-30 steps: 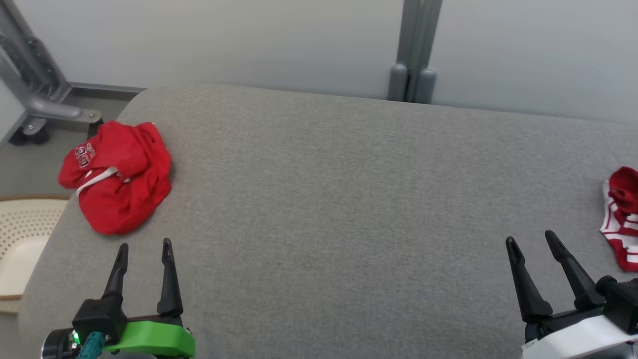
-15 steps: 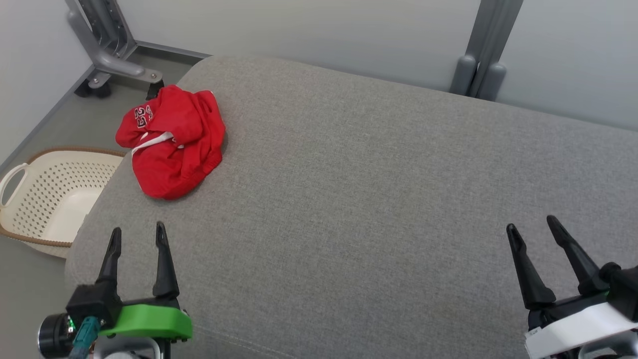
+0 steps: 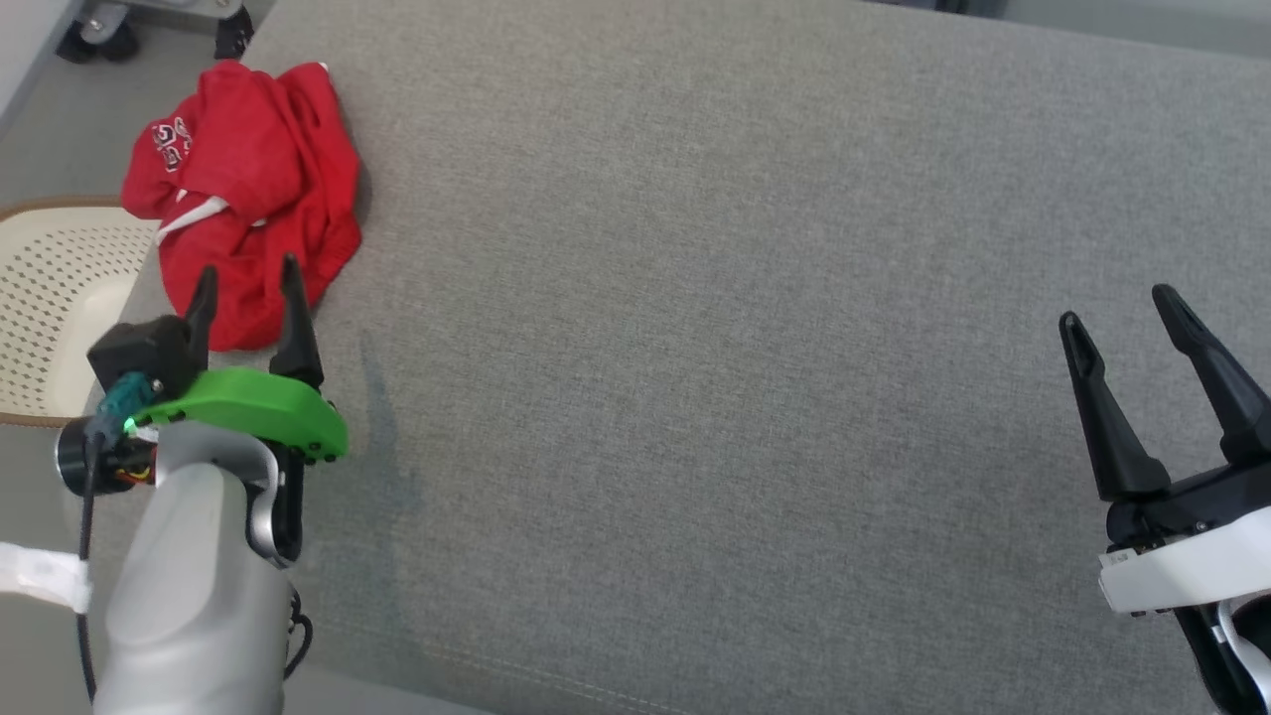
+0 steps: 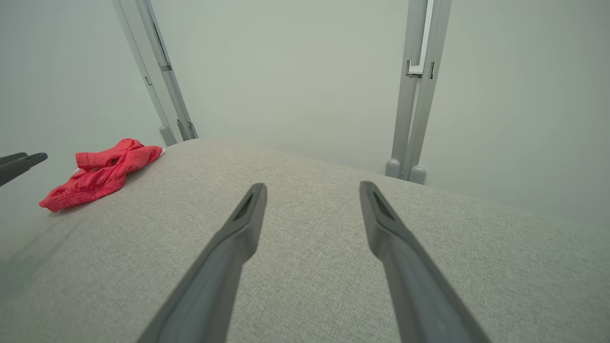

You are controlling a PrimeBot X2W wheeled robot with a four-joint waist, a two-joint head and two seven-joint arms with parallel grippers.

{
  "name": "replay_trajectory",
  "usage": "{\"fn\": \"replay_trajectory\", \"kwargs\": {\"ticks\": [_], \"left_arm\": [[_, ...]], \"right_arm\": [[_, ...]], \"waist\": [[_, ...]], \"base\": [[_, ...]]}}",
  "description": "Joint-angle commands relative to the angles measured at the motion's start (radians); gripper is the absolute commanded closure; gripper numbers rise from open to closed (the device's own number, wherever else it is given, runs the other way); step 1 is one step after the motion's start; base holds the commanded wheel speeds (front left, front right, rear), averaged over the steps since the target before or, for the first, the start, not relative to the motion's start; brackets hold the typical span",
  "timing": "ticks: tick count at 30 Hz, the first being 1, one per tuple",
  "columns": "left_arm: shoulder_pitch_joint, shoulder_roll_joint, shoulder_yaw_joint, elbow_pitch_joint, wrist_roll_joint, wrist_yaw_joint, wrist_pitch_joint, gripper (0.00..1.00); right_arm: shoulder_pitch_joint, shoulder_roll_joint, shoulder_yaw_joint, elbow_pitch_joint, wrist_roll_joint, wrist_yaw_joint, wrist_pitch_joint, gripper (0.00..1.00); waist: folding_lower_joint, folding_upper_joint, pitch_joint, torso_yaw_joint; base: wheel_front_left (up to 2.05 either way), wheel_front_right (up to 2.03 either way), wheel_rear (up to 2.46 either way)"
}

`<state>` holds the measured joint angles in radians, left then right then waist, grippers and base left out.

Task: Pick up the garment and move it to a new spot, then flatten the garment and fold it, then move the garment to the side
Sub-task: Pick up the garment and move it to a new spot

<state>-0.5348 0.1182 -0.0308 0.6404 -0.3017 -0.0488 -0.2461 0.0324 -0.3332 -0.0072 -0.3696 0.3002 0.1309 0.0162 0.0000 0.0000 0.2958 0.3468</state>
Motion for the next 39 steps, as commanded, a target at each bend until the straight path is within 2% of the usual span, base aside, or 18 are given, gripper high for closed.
{"fn": "replay_trajectory", "kwargs": {"ticks": [1, 7, 12, 13, 14, 15, 20, 24, 31, 33, 39], "left_arm": [[-0.063, 0.018, 0.010, 0.062, -0.011, -0.012, 0.006, 0.00], [-0.225, 0.074, 0.054, 0.325, -0.062, -0.031, 0.028, 0.00], [-0.287, 0.112, 0.081, 0.480, -0.102, -0.044, 0.045, 0.00], [-0.295, 0.117, 0.086, 0.502, -0.108, -0.046, 0.040, 0.06], [-0.297, 0.121, 0.090, 0.516, -0.112, -0.047, 0.033, 0.87], [-0.295, 0.125, 0.096, 0.531, -0.118, -0.049, 0.025, 1.00], [-0.269, 0.148, 0.116, 0.514, -0.128, -0.057, -0.014, 1.00], [-0.217, 0.168, 0.152, 0.377, -0.109, -0.041, -0.019, 1.00], [-0.017, 0.116, 0.214, 0.043, -0.030, 0.000, -0.019, 1.00], [0.055, 0.089, 0.212, -0.051, -0.007, 0.014, -0.019, 1.00], [0.245, 0.021, 0.168, -0.255, 0.035, 0.010, -0.015, 1.00]], "right_arm": [[-0.027, -0.013, -0.005, -0.008, 0.005, 0.000, -0.001, 0.00], [-0.067, -0.035, -0.012, -0.014, 0.017, 0.000, -0.009, 0.00], [-0.084, -0.044, -0.010, -0.003, 0.020, 0.000, -0.020, 0.00], [-0.085, -0.043, -0.011, 0.001, 0.019, 0.000, -0.023, 0.00], [-0.086, -0.041, -0.013, 0.003, 0.018, 0.000, -0.027, 0.00], [-0.088, -0.038, -0.013, 0.006, 0.017, 0.000, -0.032, 0.00], [-0.089, -0.025, -0.005, 0.023, 0.019, 0.000, -0.054, 0.00], [-0.078, -0.015, 0.008, 0.041, 0.018, 0.000, -0.068, 0.00], [-0.039, 0.005, 0.034, 0.079, 0.022, 0.000, -0.088, 0.00], [-0.027, 0.013, 0.041, 0.090, 0.021, 0.000, -0.091, 0.00], [0.019, 0.034, 0.061, 0.111, 0.027, 0.000, -0.094, 0.00]], "waist": [[0.0000, 0.0000, 0.152, -0.079], [0.0000, 0.0000, 0.230, -0.114], [0.0000, 0.0000, 0.249, -0.134], [0.0000, 0.0000, 0.248, -0.136], [0.0000, 0.0000, 0.246, -0.139], [0.0000, 0.0000, 0.242, -0.141], [0.0000, 0.0000, 0.199, -0.147], [0.0000, 0.0000, 0.143, -0.152], [0.0000, 0.0000, 0.011, -0.181], [0.0000, 0.0000, -0.027, -0.195], [0.0000, 0.0000, -0.118, -0.245]], "base": [[0.00, 0.00, 0.00], [0.00, 0.00, 0.00], [0.00, 0.00, 0.00], [0.00, 0.00, 0.00], [0.00, 0.00, 0.00], [0.00, 0.00, 0.00], [0.00, 0.00, 0.00], [0.00, 0.00, 0.00], [0.00, 0.00, 0.00], [0.00, 0.00, 0.00], [0.00, 0.00, 0.00]]}}
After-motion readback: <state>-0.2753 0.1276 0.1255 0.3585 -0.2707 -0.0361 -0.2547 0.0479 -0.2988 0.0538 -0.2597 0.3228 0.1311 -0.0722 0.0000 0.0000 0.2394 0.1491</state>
